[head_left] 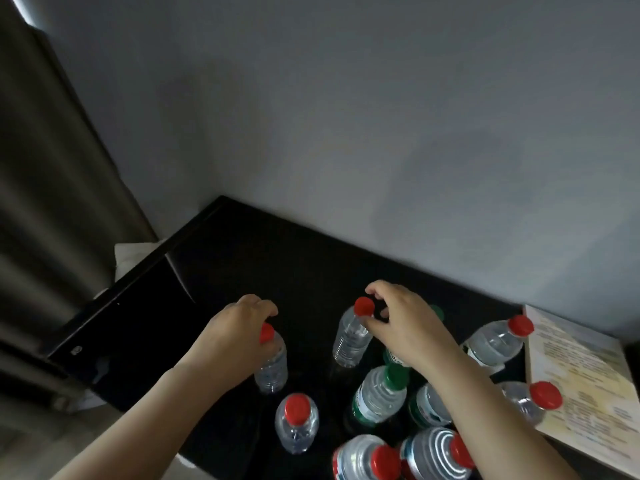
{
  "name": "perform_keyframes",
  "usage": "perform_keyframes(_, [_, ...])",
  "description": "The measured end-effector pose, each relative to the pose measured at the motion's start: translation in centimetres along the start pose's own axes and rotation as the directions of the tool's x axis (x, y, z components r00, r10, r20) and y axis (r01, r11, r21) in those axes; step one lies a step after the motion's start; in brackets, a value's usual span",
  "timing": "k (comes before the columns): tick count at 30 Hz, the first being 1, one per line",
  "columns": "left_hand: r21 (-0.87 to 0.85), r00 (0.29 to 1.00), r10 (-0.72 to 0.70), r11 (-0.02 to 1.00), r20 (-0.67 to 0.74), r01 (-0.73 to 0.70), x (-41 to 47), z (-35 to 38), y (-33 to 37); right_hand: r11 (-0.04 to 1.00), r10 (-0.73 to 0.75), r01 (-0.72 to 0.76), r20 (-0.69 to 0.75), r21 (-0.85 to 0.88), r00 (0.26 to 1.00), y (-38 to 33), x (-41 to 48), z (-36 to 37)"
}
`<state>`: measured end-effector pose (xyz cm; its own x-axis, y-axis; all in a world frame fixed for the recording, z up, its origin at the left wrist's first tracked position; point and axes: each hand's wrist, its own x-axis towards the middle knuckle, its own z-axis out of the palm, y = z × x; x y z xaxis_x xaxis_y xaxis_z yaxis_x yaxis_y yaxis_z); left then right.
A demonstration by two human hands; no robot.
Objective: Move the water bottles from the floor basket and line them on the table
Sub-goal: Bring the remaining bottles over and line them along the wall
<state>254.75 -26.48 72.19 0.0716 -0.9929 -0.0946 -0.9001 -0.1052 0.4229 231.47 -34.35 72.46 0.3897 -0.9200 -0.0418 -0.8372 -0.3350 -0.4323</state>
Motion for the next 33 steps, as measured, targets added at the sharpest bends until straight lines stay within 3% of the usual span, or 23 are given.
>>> perform_keyframes(8, [0.022, 0.987, -0.02, 1.0, 0.161, 0.017, 2.3, 2.0, -1.4, 0.999, 0.042, -0.039, 0.108, -0.036, 0.993, 0.4, 2.6, 2.6])
perform_keyframes(13, [0.045, 0.966, -0.002, 0.999, 0.259, -0.01, 3.8, 1.9, -2.5, 0.982, 0.188, -0.187, 0.06, -0.019, 0.98, 0.2, 3.2, 3.2])
perform_keyframes(18, [0.009, 0.945, 0.114, 0.992, 0.306, -0.122, 5.4, 1.0, -3.2, 0.961, 0.275, -0.275, 0.018, 0.015, 0.961, -0.6, 3.8, 3.2])
perform_keyframes(25, [-0.08, 0.939, 0.202, 0.979, 0.278, -0.187, 8.8, -1.9, -5.7, 0.952, 0.302, -0.297, -0.07, 0.068, 0.951, -3.5, 4.7, 3.0])
perform_keyframes(33, [-0.066, 0.921, 0.316, 0.949, 0.228, -0.31, 15.2, -5.4, -9.7, 0.939, 0.327, -0.307, -0.122, 0.157, 0.937, -7.8, 8.3, 2.7])
